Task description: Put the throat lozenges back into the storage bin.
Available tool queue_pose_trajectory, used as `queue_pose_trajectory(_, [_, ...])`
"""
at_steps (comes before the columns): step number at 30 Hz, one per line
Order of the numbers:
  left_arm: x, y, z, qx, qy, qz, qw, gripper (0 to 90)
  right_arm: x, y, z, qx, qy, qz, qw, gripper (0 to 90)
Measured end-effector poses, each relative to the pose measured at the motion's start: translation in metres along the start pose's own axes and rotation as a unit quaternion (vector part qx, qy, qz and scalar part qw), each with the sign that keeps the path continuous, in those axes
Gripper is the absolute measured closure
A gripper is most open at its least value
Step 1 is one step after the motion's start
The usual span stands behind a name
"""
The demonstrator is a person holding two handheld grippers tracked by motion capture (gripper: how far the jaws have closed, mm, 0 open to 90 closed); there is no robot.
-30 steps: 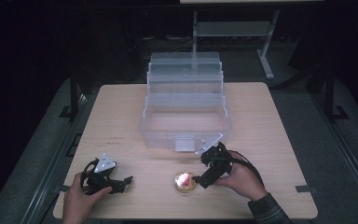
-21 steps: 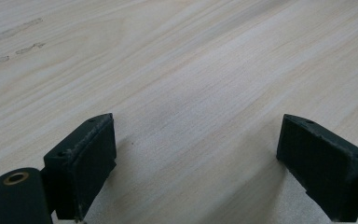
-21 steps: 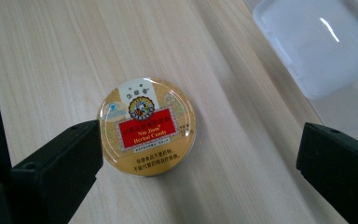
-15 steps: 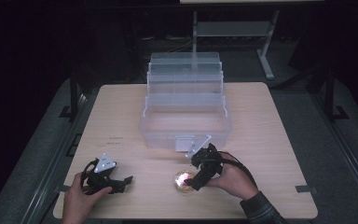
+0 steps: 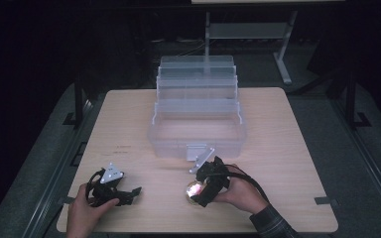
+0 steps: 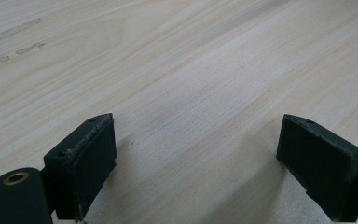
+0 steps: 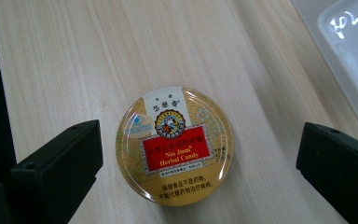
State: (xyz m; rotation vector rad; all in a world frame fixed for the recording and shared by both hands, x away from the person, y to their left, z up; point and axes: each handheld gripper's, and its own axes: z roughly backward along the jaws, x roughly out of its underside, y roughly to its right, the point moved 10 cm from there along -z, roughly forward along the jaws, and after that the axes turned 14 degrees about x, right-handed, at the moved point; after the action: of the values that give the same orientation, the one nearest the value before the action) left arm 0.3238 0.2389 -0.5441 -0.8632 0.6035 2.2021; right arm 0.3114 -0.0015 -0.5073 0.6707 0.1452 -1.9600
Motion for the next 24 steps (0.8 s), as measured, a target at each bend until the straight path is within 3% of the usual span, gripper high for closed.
queue_pose_trajectory(12, [0.0,0.0,0.0,0.0,0.0,0.0,1.0,10.9,0.003,-0.011,-0.013,-0.006,-0.017,0.016,0.9997,0.1])
queue_pose_trajectory(13, [0.0,0.0,0.0,0.0,-0.001,0.0,1.0,10.9,0.004,-0.012,-0.015,-0.005,-0.016,0.023,0.9996,6.2])
queue_pose_trajectory(24, [0.0,0.0,0.0,0.0,0.0,0.0,1.0,10.9,0.006,-0.018,-0.02,-0.012,-0.024,0.03,0.9992,12.3])
